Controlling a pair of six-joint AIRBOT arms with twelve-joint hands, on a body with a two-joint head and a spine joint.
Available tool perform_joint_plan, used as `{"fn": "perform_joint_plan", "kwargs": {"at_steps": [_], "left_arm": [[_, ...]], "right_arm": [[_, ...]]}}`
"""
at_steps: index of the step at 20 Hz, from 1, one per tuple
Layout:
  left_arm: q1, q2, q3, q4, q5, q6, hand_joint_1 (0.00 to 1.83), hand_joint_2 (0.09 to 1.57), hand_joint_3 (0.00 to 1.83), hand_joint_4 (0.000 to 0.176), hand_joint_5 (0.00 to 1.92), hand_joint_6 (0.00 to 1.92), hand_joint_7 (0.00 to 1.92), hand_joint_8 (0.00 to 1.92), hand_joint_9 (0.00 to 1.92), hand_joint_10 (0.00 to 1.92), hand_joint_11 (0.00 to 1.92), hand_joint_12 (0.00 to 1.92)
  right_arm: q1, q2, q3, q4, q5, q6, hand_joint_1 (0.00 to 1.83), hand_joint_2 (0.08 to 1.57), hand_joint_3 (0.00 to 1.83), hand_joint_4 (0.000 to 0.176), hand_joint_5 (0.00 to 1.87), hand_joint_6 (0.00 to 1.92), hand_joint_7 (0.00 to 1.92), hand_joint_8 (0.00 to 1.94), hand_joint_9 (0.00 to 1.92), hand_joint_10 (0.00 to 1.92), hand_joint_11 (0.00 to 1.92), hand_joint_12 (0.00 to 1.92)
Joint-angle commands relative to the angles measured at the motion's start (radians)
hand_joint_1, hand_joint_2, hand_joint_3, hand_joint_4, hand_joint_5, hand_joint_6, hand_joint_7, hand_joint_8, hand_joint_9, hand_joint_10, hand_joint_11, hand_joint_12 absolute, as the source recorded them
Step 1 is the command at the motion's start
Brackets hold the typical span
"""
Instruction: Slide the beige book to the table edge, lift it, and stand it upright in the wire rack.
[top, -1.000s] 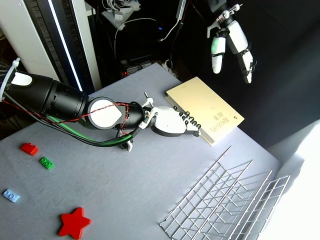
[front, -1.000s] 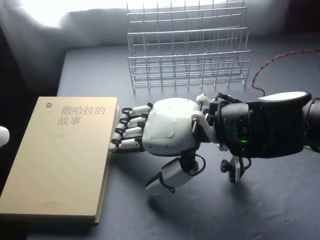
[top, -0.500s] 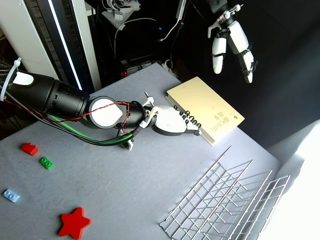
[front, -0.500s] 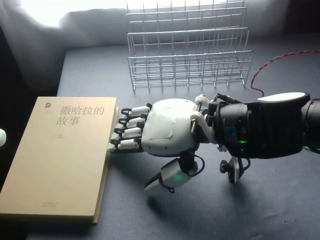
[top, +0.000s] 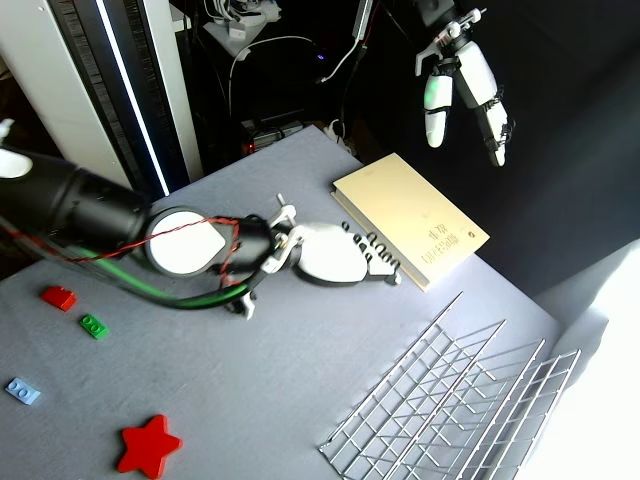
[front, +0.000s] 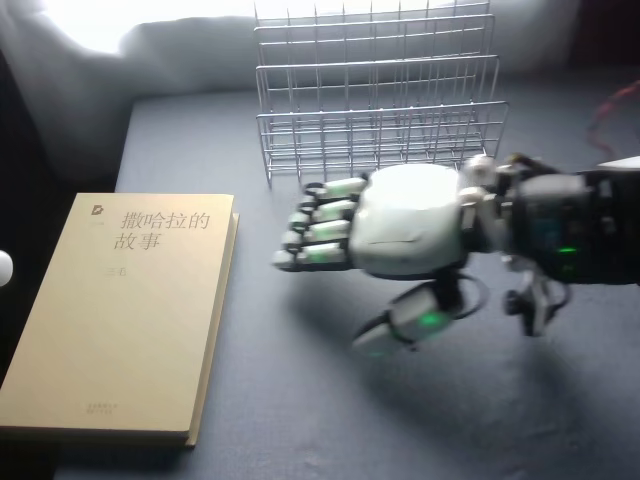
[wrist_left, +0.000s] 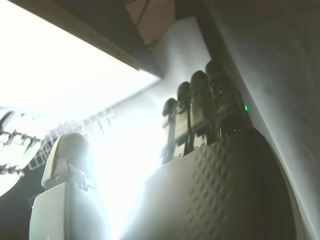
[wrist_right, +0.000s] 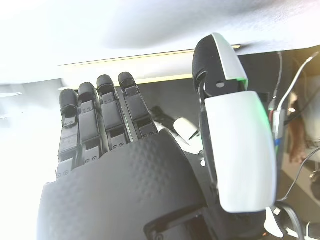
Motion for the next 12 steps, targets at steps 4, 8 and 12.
{"fn": "perform_joint_plan", "kwargs": {"at_steps": [4, 8, 12], "left_arm": [[0.003, -0.015, 0.024, 0.019, -0.101, -0.107, 0.36, 1.14, 0.00, 0.042, 0.09, 0.00, 0.12, 0.00, 0.13, 0.00, 0.00, 0.46], [0.048, -0.055, 0.051, 0.027, -0.100, -0.288, 0.36, 1.15, 0.00, 0.047, 0.10, 0.00, 0.14, 0.00, 0.13, 0.00, 0.00, 0.47], [0.058, -0.115, 0.091, 0.037, -0.100, -0.432, 0.39, 1.13, 0.00, 0.051, 0.11, 0.00, 0.14, 0.00, 0.13, 0.00, 0.00, 0.50]], "right_arm": [[0.003, 0.114, -0.020, 0.033, 0.202, 0.073, 0.13, 1.13, 0.00, 0.000, 0.12, 0.01, 0.16, 0.00, 0.17, 0.01, 0.00, 0.50], [-0.023, 0.261, -0.066, -0.005, 0.331, 0.167, 0.13, 1.13, 0.00, 0.000, 0.11, 0.00, 0.15, 0.00, 0.15, 0.00, 0.00, 0.39], [-0.046, 0.358, -0.074, -0.016, 0.476, 0.255, 0.11, 1.14, 0.00, 0.000, 0.10, 0.00, 0.14, 0.00, 0.16, 0.01, 0.00, 0.40]]}}
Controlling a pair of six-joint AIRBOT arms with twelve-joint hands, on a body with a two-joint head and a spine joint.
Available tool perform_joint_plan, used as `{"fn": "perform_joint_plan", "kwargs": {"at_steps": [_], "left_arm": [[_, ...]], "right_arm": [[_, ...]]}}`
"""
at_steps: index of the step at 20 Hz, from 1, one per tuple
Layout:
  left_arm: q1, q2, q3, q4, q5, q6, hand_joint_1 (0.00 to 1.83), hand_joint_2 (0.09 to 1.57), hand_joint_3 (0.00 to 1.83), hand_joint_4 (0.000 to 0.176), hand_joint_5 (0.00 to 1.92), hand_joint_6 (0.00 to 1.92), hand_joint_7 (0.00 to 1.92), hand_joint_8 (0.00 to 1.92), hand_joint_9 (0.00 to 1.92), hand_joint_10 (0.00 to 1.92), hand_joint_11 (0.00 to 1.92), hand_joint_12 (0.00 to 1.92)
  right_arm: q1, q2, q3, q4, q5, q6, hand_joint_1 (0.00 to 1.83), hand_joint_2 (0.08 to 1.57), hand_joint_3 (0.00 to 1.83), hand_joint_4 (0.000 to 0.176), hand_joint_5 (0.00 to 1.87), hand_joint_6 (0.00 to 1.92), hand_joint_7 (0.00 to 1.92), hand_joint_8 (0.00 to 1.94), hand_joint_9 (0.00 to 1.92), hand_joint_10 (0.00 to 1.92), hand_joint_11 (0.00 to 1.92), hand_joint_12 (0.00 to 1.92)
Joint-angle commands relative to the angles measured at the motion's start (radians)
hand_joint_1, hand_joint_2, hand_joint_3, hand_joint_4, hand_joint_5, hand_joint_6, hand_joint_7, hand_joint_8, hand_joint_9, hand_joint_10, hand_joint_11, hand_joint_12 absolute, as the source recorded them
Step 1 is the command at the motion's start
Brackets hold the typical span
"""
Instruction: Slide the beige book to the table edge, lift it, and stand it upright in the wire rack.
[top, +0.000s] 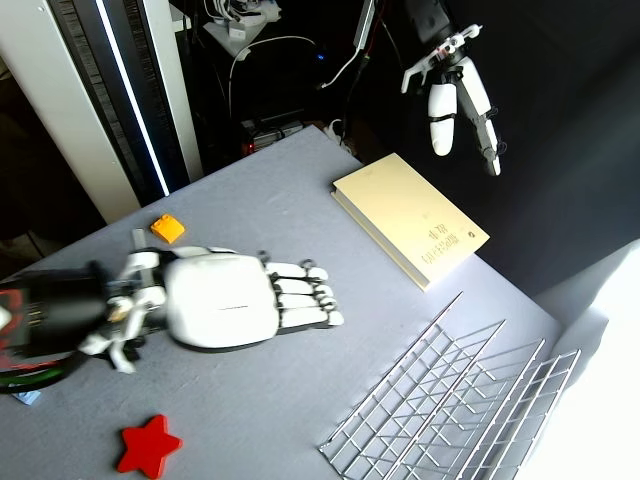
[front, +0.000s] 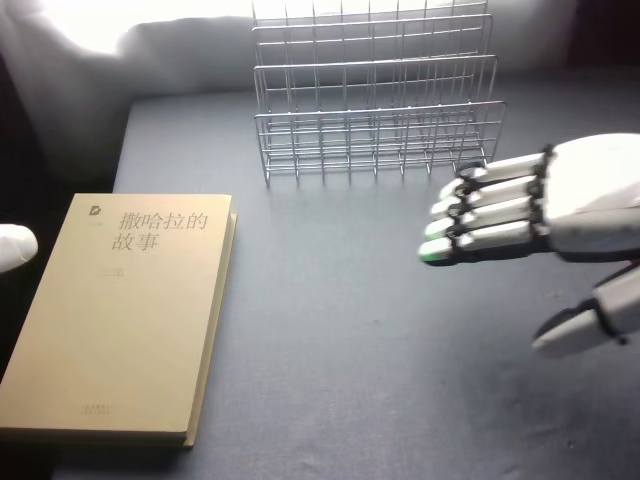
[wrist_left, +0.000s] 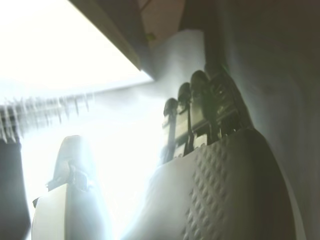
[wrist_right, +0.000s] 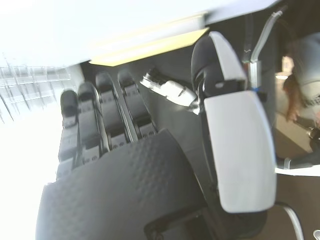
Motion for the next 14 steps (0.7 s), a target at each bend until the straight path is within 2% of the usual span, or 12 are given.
{"fn": "perform_joint_plan", "kwargs": {"at_steps": [1, 3, 5, 6, 8, 10, 14], "left_arm": [[0.002, -0.005, 0.016, 0.022, -0.091, -0.032, 0.39, 1.13, 0.00, 0.049, 0.11, 0.00, 0.14, 0.00, 0.14, 0.00, 0.00, 0.50], [0.009, -0.021, 0.030, 0.031, -0.091, -0.067, 0.38, 1.14, 0.00, 0.050, 0.10, 0.00, 0.11, 0.00, 0.11, 0.00, 0.00, 0.45], [0.041, -0.036, 0.046, 0.056, -0.091, -0.141, 0.39, 1.15, 0.00, 0.048, 0.11, 0.00, 0.11, 0.00, 0.11, 0.00, 0.00, 0.45], [0.055, -0.044, 0.057, 0.071, -0.091, -0.171, 0.38, 1.15, 0.01, 0.046, 0.08, 0.00, 0.07, 0.00, 0.08, 0.00, 0.00, 0.35], [0.070, -0.053, 0.069, 0.080, -0.092, -0.194, 0.39, 1.15, 0.00, 0.045, 0.09, 0.01, 0.07, 0.00, 0.10, 0.01, 0.00, 0.35], [0.092, -0.070, 0.091, 0.102, -0.097, -0.240, 0.42, 1.13, 0.00, 0.044, 0.10, 0.01, 0.10, 0.01, 0.11, 0.01, 0.00, 0.39], [0.128, -0.124, 0.137, 0.153, -0.120, -0.355, 0.39, 1.13, 0.00, 0.045, 0.09, 0.00, 0.10, 0.00, 0.11, 0.01, 0.00, 0.44]], "right_arm": [[0.005, 0.021, 0.001, 0.081, 0.119, 0.040, 0.11, 1.14, 0.00, 0.000, 0.09, 0.00, 0.12, 0.00, 0.14, 0.00, 0.00, 0.36], [0.008, 0.041, 0.001, 0.081, 0.175, 0.088, 0.11, 1.15, 0.00, 0.000, 0.07, 0.00, 0.12, 0.00, 0.11, 0.00, 0.00, 0.29], [0.010, 0.045, 0.001, 0.114, 0.194, 0.092, 0.13, 1.14, 0.00, 0.000, 0.10, 0.00, 0.15, 0.01, 0.15, 0.01, 0.00, 0.32], [0.011, 0.044, 0.001, 0.126, 0.187, 0.092, 0.12, 1.14, 0.00, 0.000, 0.09, 0.00, 0.15, 0.00, 0.15, 0.01, 0.00, 0.32], [0.018, 0.041, 0.001, 0.127, 0.180, 0.092, 0.14, 1.14, 0.00, 0.000, 0.11, 0.01, 0.18, 0.01, 0.17, 0.01, 0.00, 0.44], [0.026, 0.038, 0.000, 0.130, 0.180, 0.091, 0.14, 1.14, 0.00, 0.000, 0.08, 0.00, 0.14, 0.00, 0.13, 0.00, 0.00, 0.31], [0.028, 0.036, -0.001, 0.140, 0.190, 0.077, 0.11, 1.14, 0.00, 0.000, 0.08, 0.00, 0.15, 0.00, 0.13, 0.00, 0.00, 0.33]]}}
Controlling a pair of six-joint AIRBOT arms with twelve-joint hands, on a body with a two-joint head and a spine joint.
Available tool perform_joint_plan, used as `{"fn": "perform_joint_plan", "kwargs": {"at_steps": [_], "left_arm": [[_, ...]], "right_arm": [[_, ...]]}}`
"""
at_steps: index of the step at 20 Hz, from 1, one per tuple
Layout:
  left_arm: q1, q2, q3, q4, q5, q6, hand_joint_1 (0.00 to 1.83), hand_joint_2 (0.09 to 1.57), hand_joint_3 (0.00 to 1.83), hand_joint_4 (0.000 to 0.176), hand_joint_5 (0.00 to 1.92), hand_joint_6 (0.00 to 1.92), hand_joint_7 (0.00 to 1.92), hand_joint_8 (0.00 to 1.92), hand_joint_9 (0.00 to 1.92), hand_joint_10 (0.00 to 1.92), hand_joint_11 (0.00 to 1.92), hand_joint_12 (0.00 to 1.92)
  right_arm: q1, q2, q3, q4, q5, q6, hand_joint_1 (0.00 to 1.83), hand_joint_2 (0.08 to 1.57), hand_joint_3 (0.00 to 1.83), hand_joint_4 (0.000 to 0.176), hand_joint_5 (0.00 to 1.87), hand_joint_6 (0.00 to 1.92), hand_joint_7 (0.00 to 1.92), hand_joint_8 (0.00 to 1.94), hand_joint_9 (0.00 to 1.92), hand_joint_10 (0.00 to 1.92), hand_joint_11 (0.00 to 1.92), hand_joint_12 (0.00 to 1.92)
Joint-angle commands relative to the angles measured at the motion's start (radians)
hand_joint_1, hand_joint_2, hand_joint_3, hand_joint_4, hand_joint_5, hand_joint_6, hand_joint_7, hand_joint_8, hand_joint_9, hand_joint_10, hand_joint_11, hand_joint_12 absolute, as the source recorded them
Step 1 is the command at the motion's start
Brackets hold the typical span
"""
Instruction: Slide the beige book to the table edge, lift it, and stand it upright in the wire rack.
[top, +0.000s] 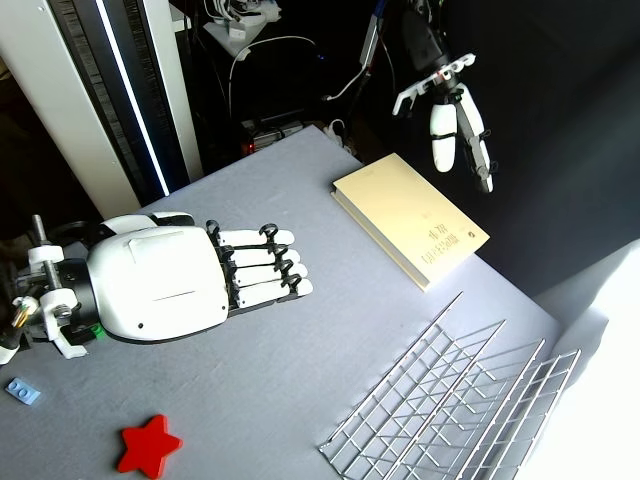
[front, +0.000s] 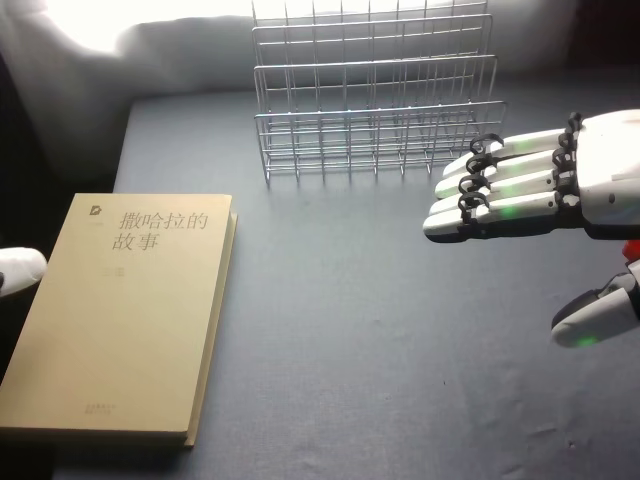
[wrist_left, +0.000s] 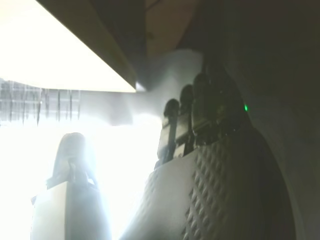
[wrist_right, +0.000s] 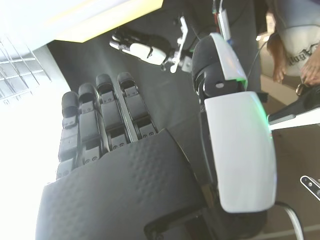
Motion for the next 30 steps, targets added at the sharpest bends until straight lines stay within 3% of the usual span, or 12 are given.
{"fn": "perform_joint_plan", "kwargs": {"at_steps": [1, 10, 12, 14, 21, 22, 26, 30], "left_arm": [[0.003, 0.001, 0.010, 0.005, -0.100, -0.018, 0.41, 1.13, 0.00, 0.044, 0.10, 0.00, 0.10, 0.00, 0.11, 0.01, 0.00, 0.44], [0.042, -0.082, 0.071, 0.006, -0.133, -0.073, 0.36, 1.14, 0.00, 0.057, 0.08, 0.00, 0.10, 0.00, 0.10, 0.00, 0.00, 0.37], [0.042, -0.095, 0.083, 0.006, -0.133, -0.077, 0.37, 1.14, 0.00, 0.054, 0.06, 0.00, 0.08, 0.00, 0.09, 0.00, 0.00, 0.33], [0.041, -0.109, 0.095, 0.006, -0.133, -0.087, 0.38, 1.14, 0.00, 0.047, 0.09, 0.01, 0.09, 0.01, 0.11, 0.01, 0.00, 0.42], [-0.022, -0.135, 0.160, 0.006, -0.051, -0.090, 0.45, 1.12, 0.00, 0.048, 0.13, 0.01, 0.15, 0.01, 0.14, 0.01, 0.00, 0.50], [-0.034, -0.139, 0.169, 0.006, -0.033, -0.090, 0.45, 1.12, 0.00, 0.050, 0.12, 0.01, 0.14, 0.00, 0.13, 0.01, 0.00, 0.43], [-0.071, -0.155, 0.194, 0.006, 0.026, -0.090, 0.43, 1.11, 0.00, 0.042, 0.15, 0.01, 0.16, 0.00, 0.15, 0.01, 0.00, 0.54], [-0.095, -0.166, 0.208, 0.006, 0.056, -0.084, 0.43, 1.12, 0.00, 0.049, 0.16, 0.01, 0.16, 0.00, 0.16, 0.01, 0.00, 0.56]], "right_arm": [[0.013, 0.005, -0.001, 0.086, 0.074, -0.002, 0.11, 1.13, 0.00, 0.000, 0.09, 0.00, 0.17, 0.00, 0.15, 0.01, 0.00, 0.36], [0.013, 0.006, -0.001, 0.092, 0.082, -0.018, 0.12, 1.14, 0.00, 0.000, 0.08, 0.00, 0.13, 0.00, 0.11, 0.00, 0.00, 0.30], [0.013, 0.006, -0.001, 0.093, 0.082, -0.023, 0.12, 1.14, 0.00, 0.000, 0.10, 0.00, 0.15, 0.01, 0.13, 0.01, 0.00, 0.31], [0.013, 0.006, -0.001, 0.094, 0.086, -0.028, 0.14, 1.14, 0.00, 0.000, 0.10, 0.00, 0.15, 0.00, 0.13, 0.00, 0.00, 0.36], [0.011, 0.006, -0.003, 0.097, 0.094, -0.042, 0.14, 1.14, 0.00, 0.000, 0.08, 0.00, 0.13, 0.00, 0.11, 0.00, 0.00, 0.28], [0.010, 0.006, -0.003, 0.097, 0.095, -0.045, 0.14, 1.14, 0.00, 0.000, 0.07, 0.00, 0.13, 0.00, 0.12, 0.00, 0.00, 0.30], [0.009, 0.006, -0.005, 0.098, 0.096, -0.051, 0.16, 1.13, 0.00, 0.000, 0.08, 0.00, 0.16, 0.01, 0.14, 0.01, 0.00, 0.36], [0.008, 0.006, -0.005, 0.099, 0.097, -0.052, 0.13, 1.14, 0.00, 0.000, 0.06, 0.00, 0.14, 0.00, 0.12, 0.00, 0.00, 0.33]]}}
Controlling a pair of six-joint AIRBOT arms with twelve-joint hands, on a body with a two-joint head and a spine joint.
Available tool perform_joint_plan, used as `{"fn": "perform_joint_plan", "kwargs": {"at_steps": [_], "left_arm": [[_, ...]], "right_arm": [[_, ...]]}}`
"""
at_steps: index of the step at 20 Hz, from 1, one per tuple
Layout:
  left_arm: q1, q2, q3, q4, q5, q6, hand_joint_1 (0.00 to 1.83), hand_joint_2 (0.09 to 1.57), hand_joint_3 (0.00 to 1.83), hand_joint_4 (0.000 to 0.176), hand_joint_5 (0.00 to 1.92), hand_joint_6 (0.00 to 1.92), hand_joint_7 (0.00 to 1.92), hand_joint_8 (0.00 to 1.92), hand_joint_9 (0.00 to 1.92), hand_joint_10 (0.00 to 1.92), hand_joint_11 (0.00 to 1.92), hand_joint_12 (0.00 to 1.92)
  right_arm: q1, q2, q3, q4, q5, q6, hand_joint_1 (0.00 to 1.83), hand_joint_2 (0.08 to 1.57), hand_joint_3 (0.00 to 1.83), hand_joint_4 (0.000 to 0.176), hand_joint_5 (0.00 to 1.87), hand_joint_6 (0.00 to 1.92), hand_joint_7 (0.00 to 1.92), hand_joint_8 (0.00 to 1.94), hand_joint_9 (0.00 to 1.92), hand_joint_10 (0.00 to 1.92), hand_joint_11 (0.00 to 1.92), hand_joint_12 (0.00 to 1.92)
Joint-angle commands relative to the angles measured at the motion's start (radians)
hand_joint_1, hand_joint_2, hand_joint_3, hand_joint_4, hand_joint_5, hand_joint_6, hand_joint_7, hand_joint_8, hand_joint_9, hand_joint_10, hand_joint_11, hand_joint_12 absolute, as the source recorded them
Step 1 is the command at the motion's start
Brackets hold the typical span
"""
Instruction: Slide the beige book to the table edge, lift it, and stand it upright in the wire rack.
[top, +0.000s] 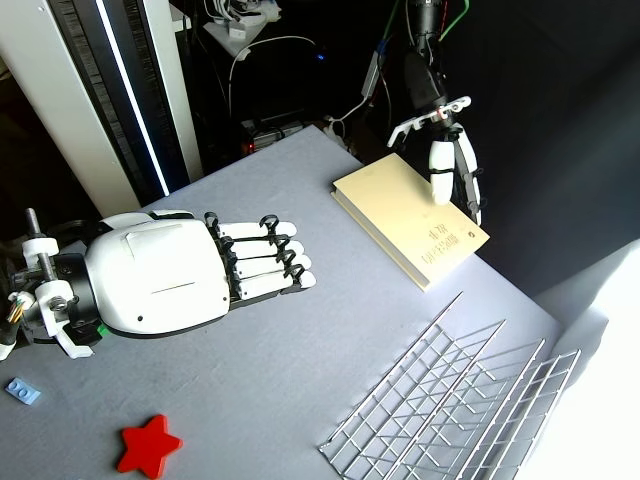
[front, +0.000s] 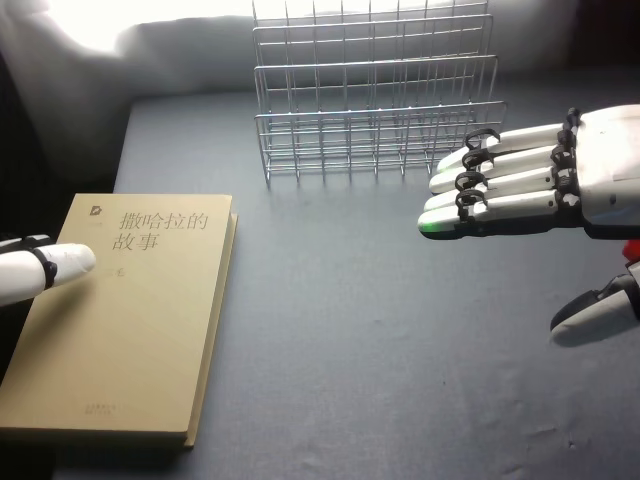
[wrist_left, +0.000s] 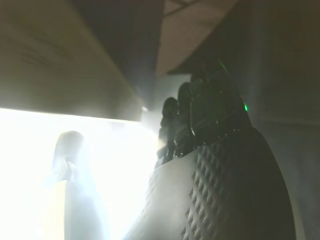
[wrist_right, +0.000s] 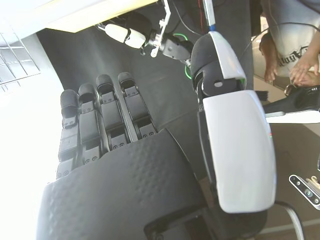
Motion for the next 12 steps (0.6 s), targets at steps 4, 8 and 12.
{"fn": "perform_joint_plan", "kwargs": {"at_steps": [4, 8, 12], "left_arm": [[-0.017, -0.001, 0.021, 0.005, -0.062, 0.003, 0.44, 1.12, 0.00, 0.047, 0.14, 0.00, 0.15, 0.00, 0.16, 0.01, 0.00, 0.59], [-0.020, -0.008, 0.026, 0.005, -0.054, 0.003, 0.45, 1.12, 0.00, 0.045, 0.16, 0.01, 0.17, 0.00, 0.17, 0.01, 0.00, 0.62], [-0.024, -0.019, 0.033, 0.005, -0.051, 0.003, 0.45, 1.12, 0.00, 0.043, 0.18, 0.01, 0.19, 0.01, 0.19, 0.01, 0.00, 0.68]], "right_arm": [[0.008, 0.006, -0.004, 0.082, 0.068, 0.003, 0.13, 1.14, 0.00, 0.000, 0.06, 0.00, 0.13, 0.00, 0.12, 0.00, 0.00, 0.34], [0.008, 0.006, -0.004, 0.083, 0.069, 0.001, 0.19, 1.14, 0.00, 0.000, 0.07, 0.00, 0.15, 0.00, 0.13, 0.00, 0.00, 0.41], [0.008, 0.006, -0.004, 0.084, 0.069, 0.000, 0.17, 1.15, 0.00, 0.000, 0.06, 0.00, 0.13, 0.00, 0.11, 0.00, 0.00, 0.36]]}}
